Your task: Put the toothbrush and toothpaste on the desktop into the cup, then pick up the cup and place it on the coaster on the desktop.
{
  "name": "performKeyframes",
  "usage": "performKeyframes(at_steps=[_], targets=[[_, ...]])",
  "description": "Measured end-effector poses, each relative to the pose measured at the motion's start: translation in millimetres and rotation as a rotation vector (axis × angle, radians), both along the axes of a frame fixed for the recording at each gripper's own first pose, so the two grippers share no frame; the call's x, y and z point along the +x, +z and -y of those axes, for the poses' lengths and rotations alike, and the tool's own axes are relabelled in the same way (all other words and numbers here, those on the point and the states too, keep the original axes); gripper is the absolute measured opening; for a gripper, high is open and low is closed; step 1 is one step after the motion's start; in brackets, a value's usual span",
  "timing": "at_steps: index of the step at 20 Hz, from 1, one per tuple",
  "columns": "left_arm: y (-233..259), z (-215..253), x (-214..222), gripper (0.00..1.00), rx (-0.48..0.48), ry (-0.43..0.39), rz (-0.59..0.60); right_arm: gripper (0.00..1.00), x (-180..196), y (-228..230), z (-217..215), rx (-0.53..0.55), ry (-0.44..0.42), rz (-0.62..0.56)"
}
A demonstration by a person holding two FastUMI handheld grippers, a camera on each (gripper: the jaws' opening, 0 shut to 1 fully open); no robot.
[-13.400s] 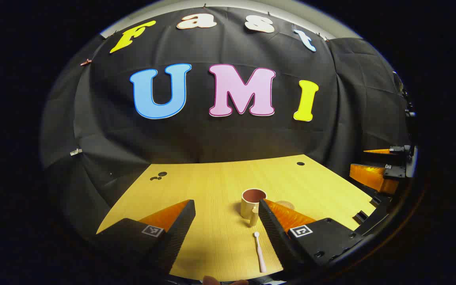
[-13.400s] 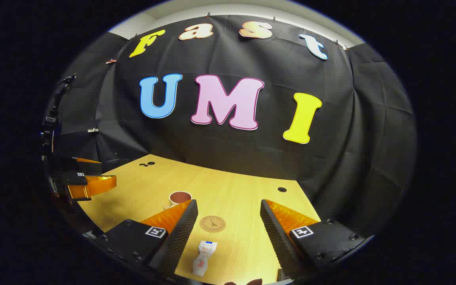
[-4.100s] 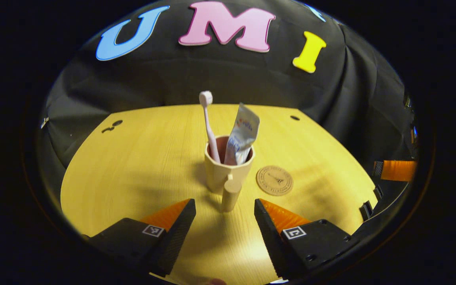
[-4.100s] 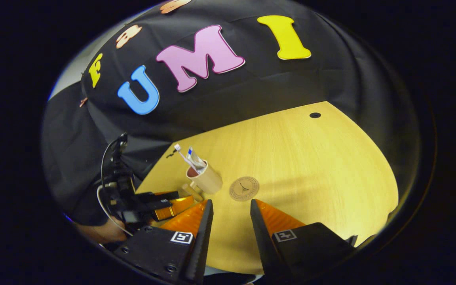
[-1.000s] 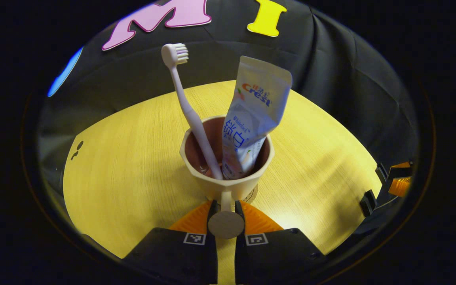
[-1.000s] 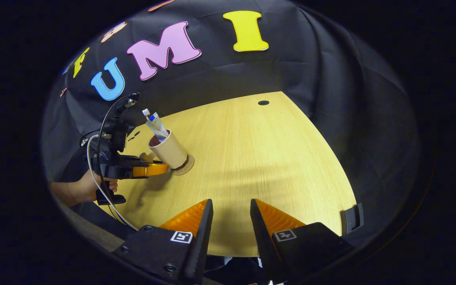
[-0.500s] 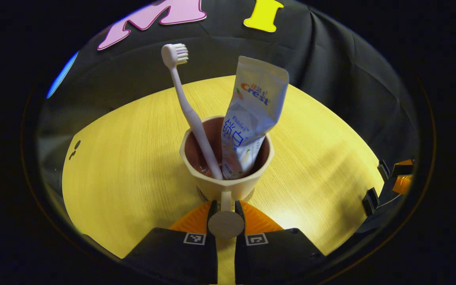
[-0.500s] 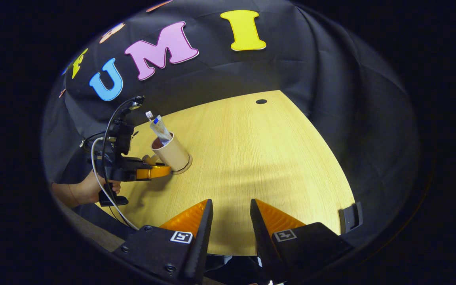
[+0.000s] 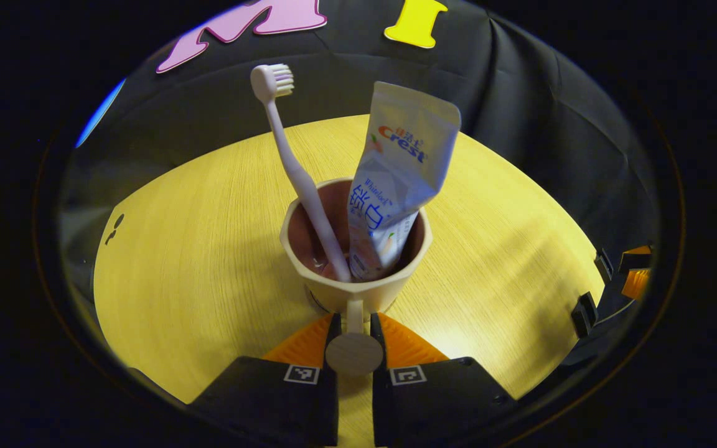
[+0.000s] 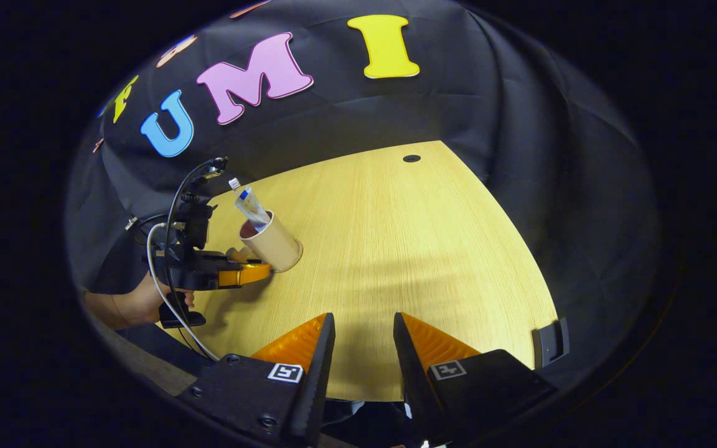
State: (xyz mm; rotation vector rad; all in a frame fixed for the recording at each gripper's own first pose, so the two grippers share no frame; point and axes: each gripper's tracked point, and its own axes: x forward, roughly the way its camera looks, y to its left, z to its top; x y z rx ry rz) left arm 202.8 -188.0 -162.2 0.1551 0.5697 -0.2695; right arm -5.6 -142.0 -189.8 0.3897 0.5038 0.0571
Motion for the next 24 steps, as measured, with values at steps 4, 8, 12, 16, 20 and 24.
performKeyframes(at_steps=[4,8,12,16,20,24], targets=[[5.7,-2.0,-5.2,0.4,-0.004,0.001,0.025,0.59,8.6,7.6,-7.3,-0.003,0.019,0.01],[21.3,-7.3,-14.6,0.71,-0.015,0.002,0.076,0.59,21.6,18.7,-21.7,-0.008,0.055,0.031],[47.7,-26.3,-35.2,0.91,-0.039,0.05,0.147,0.59,44.6,32.3,-49.7,0.003,0.102,0.053],[88.4,-52.2,-67.1,0.92,-0.104,0.106,0.235,0.59,66.8,51.0,-81.8,0.002,0.169,0.084],[118.1,-87.9,-92.2,0.92,-0.155,0.194,0.293,0.59,90.6,72.7,-105.7,-0.014,0.197,0.118],[146.8,-127.9,-106.9,0.92,-0.182,0.287,0.353,0.73,110.7,91.0,-128.8,-0.031,0.225,0.143]])
